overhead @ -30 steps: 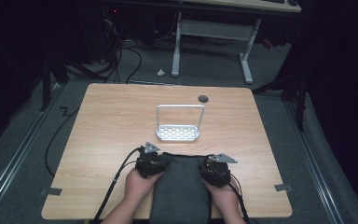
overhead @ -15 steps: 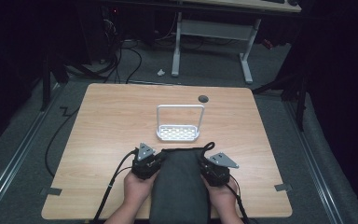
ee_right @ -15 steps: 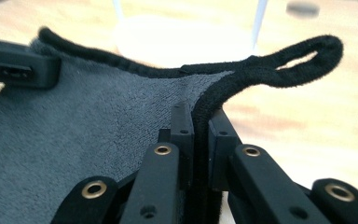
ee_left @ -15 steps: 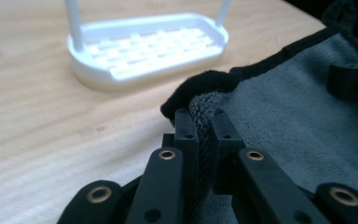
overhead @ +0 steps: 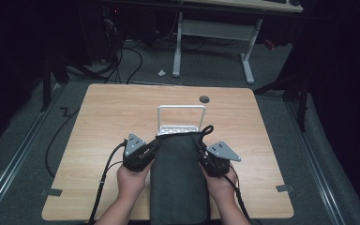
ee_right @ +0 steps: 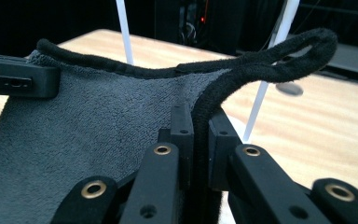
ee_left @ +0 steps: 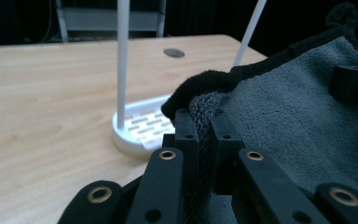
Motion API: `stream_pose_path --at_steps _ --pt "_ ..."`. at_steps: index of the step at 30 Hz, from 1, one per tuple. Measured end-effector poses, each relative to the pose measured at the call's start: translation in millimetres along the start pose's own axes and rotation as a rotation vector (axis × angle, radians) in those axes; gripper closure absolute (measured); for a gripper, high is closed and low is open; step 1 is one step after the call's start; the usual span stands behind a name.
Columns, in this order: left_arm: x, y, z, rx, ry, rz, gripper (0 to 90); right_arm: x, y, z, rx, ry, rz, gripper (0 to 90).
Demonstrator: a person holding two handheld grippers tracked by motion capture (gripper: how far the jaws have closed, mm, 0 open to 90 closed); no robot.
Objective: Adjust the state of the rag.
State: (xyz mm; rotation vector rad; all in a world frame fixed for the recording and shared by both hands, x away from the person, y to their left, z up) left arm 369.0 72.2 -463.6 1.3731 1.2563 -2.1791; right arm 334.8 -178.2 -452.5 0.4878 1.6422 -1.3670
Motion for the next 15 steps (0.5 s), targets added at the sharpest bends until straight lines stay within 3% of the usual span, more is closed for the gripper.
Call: stream_pose_path --at_steps 15 --pt "-50.4 -28.3 7.5 -0.028 0.052 0.115 84.4 -45.6 -28.0 2.9 0.017 -0.030 0.129 84.3"
Point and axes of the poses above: each handheld gripper's, and its own axes: y roughly forward along the jaws, x roughly out of its underside, z roughly to its right, the point moved 1 cm from there along y, roughly forward along the jaws, and after that the axes turned 12 degrees about -z, right-handed, at the moved point
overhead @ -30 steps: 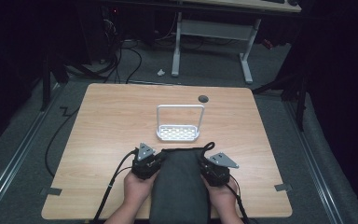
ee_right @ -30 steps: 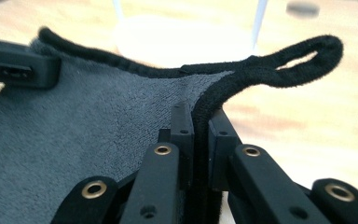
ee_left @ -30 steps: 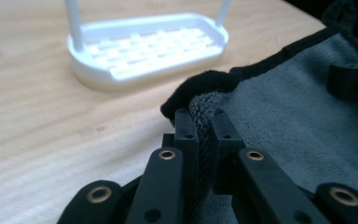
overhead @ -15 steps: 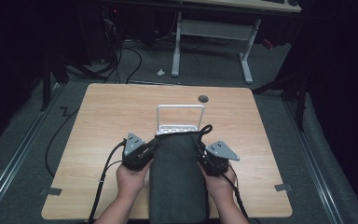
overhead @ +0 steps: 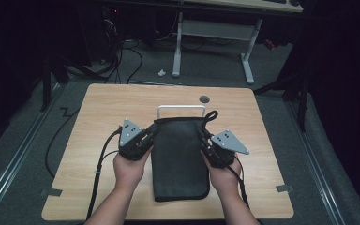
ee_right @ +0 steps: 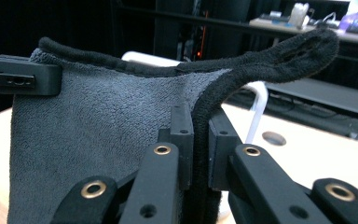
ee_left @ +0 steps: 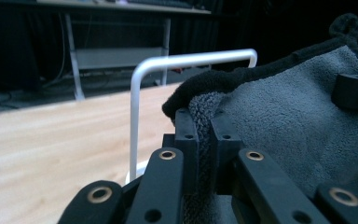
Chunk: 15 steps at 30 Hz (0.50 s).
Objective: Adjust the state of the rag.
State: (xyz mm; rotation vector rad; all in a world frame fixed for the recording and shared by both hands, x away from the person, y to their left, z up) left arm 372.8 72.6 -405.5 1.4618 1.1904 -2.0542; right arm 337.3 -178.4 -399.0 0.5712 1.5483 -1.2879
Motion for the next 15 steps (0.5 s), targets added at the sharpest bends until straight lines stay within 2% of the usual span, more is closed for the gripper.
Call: stream_pose_path --at_steps 15 --pt "-49.3 -11.9 0.0 -0.044 0.039 0.104 84.3 -48.5 -12.9 6.6 0.031 -0.026 0.100 84.4"
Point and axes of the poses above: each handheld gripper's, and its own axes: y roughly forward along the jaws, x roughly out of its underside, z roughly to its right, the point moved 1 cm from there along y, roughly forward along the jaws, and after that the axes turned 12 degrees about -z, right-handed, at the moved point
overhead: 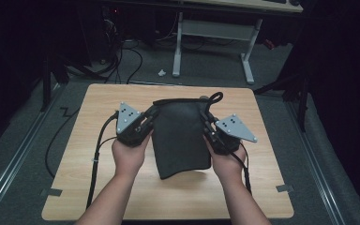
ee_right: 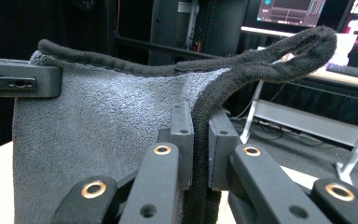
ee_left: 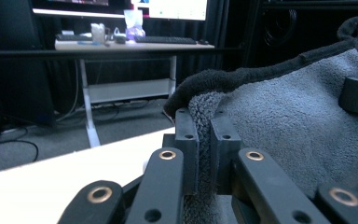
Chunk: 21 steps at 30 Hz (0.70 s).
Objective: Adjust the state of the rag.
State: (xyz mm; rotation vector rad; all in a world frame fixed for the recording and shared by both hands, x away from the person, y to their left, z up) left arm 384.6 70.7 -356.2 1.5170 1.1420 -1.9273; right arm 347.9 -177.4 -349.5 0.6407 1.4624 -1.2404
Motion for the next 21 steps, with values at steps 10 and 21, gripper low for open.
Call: stream_pose_path --at_steps 10,21 --pt "-27.3 4.4 -5.5 -0.029 0.027 0.041 84.3 -27.4 5.0 8.1 0.001 0.009 0.043 84.3" --pt "-42.9 21.0 -15.0 -0.057 0.042 0.050 84.4 -36.8 22.0 18.8 -0.013 0.037 0.050 84.3"
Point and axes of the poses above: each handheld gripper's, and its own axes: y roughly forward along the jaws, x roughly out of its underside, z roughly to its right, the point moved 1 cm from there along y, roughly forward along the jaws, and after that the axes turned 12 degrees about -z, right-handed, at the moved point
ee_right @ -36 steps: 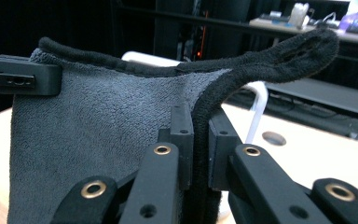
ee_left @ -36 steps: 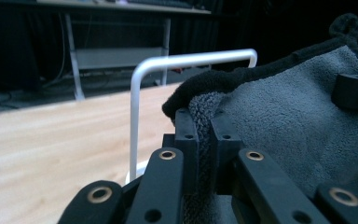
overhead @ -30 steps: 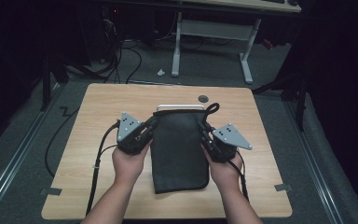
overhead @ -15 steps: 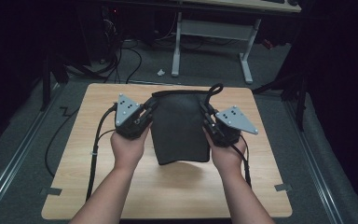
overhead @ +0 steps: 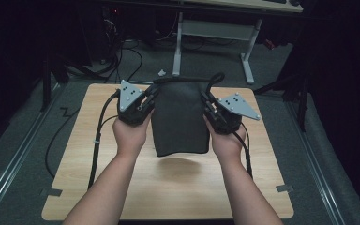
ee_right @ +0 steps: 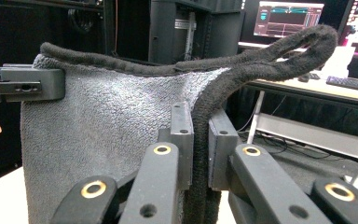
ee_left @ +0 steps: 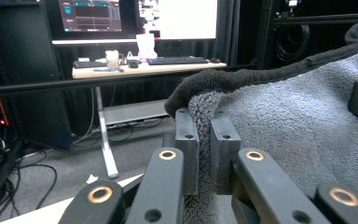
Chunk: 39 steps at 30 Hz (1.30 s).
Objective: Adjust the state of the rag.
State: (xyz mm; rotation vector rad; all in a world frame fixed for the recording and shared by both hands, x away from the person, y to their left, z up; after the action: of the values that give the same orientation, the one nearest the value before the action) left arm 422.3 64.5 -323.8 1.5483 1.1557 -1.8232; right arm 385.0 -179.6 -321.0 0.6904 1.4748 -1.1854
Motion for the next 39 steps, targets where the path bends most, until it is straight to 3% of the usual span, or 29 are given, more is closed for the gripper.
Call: stream_pose_path --at_steps 6,13,19,24,29,32,36,39 --pt "-10.9 12.8 -5.0 -0.008 0.009 0.007 84.3 -9.9 10.4 7.8 0.008 -0.004 0.008 84.3" --pt "-23.7 33.0 -9.1 -0.023 0.052 0.001 84.3 -20.1 27.2 24.9 0.016 0.005 0.003 84.2" --pt "-25.2 52.8 -16.3 -0.015 0.060 -0.021 84.0 -20.5 45.8 38.7 0.021 -0.009 -0.016 84.0" --pt "-16.3 71.2 -25.9 0.014 0.039 -0.056 83.2 -18.1 60.7 48.3 0.014 -0.001 -0.036 83.9" --pt "-5.1 85.6 -28.7 0.018 0.052 -0.093 83.1 -9.4 76.1 54.7 0.027 -0.016 -0.096 83.8" --pt "2.9 94.1 -30.6 0.028 0.080 -0.122 82.6 -3.2 83.5 58.7 0.026 -0.020 -0.133 83.7" --pt "14.5 100.7 -41.2 0.078 0.023 -0.154 81.9 1.6 91.7 61.3 0.009 -0.022 -0.177 83.5" --pt "21.3 103.5 -43.4 0.090 0.031 -0.173 81.7 5.0 97.2 59.7 0.011 -0.039 -0.205 83.4"
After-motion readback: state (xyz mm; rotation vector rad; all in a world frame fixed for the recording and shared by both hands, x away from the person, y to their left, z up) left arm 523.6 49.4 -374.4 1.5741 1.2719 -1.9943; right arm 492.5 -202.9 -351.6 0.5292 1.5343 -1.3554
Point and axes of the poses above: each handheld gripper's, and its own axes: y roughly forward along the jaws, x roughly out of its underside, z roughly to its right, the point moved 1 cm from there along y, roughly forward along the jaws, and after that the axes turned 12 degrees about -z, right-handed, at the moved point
